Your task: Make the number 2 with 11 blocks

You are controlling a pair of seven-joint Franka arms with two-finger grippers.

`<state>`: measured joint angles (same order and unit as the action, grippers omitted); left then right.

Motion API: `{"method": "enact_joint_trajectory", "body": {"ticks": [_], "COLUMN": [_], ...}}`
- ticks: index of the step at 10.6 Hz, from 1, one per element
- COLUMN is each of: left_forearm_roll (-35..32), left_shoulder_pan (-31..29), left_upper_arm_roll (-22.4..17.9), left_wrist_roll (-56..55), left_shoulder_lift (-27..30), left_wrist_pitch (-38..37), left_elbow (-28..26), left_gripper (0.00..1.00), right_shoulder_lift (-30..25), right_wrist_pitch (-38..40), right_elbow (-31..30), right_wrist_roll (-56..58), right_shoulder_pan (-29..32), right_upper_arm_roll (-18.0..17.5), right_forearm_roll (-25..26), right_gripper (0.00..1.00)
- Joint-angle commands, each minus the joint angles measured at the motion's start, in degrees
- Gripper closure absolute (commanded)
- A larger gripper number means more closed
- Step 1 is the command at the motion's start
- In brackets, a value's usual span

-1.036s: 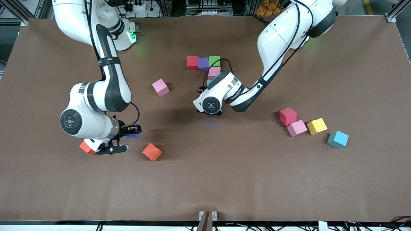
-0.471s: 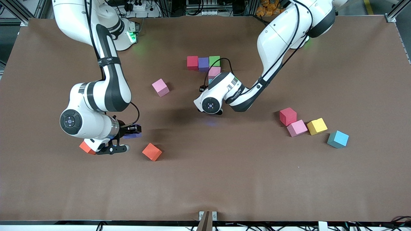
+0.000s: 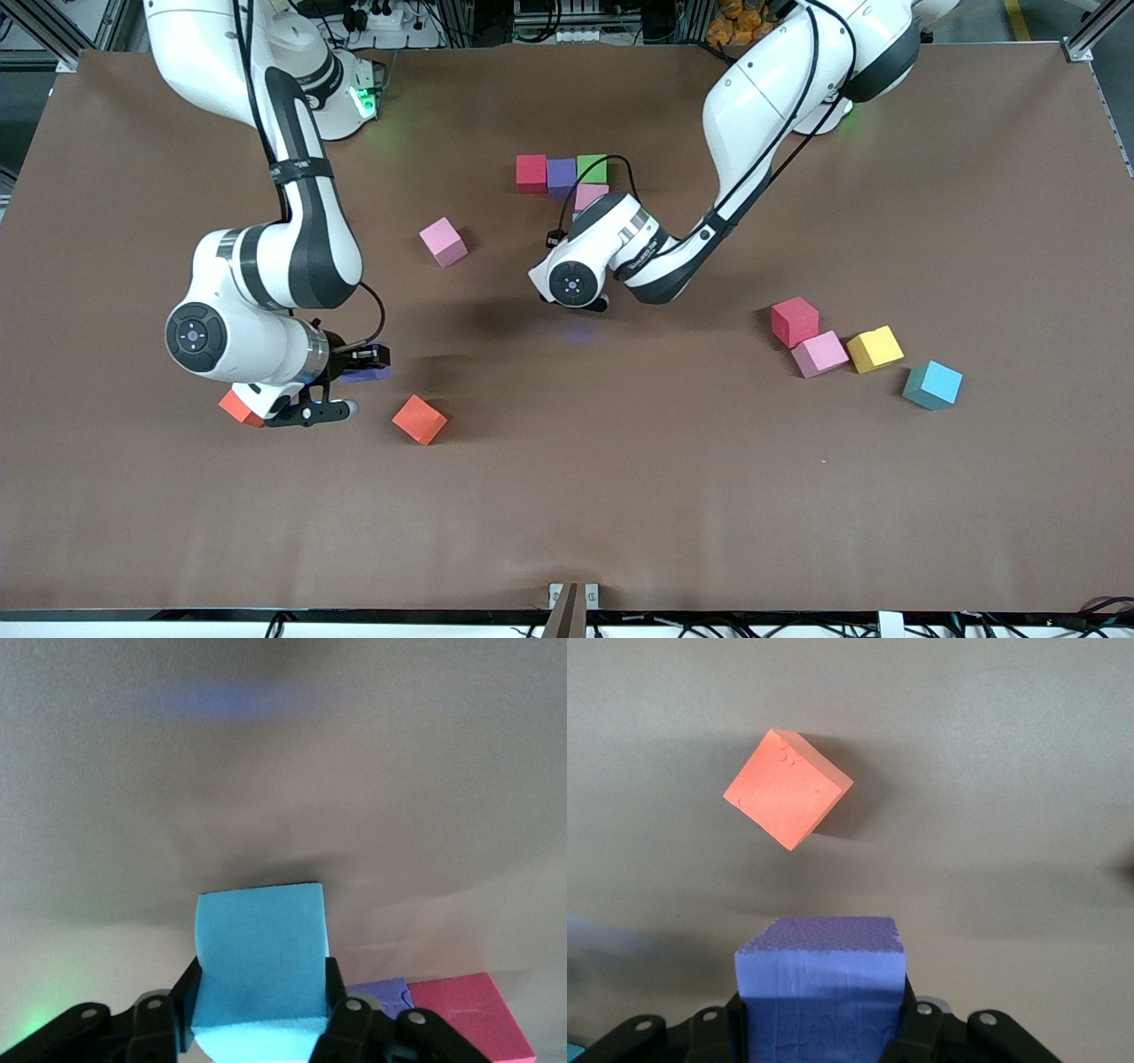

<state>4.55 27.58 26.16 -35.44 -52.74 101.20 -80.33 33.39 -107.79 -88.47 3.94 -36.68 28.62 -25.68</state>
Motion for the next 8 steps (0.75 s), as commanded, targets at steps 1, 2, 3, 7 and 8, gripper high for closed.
{"method": "enact_joint_trajectory", "body": {"ticks": [1,2,3,7,8], "left_forearm_roll": [0.0,-0.1,-0.1,-0.1,-0.1], "left_shoulder_pan": [0.7,0.7,0.7,1.3,1.3], "left_upper_arm_roll": [-0.7,-1.4,-1.5,-1.6,-1.6], "left_wrist_roll": [-0.5,-0.5,-0.5,-0.6,-0.6], "left_shoulder_lift": [-0.7,-0.7,-0.7,-0.7,-0.7], "left_wrist_pitch": [-0.6,-0.6,-0.7,-1.9,-1.9], "left_elbow": [0.3,0.3,0.3,0.2,0.3], "left_gripper": [0.95,0.95,0.94,0.91,0.82], "right_shoulder_lift": [-0.3,-0.3,-0.3,-0.3,-0.3], "right_wrist_pitch": [0.3,0.3,0.3,0.2,0.2], "right_elbow": [-0.2,-0.2,-0.2,-0.3,-0.3], "right_wrist_roll": [0.4,0.4,0.4,0.4,0.3], "right_shoulder_pan": [0.8,0.8,0.8,0.8,0.8], "right_upper_arm_roll": [-0.6,-0.6,-0.6,-0.6,-0.6], "right_forearm_roll": [-1.0,-1.0,-1.0,-1.1,-1.1], "right_gripper": [0.78,0.78,0.78,0.78,0.78]}}
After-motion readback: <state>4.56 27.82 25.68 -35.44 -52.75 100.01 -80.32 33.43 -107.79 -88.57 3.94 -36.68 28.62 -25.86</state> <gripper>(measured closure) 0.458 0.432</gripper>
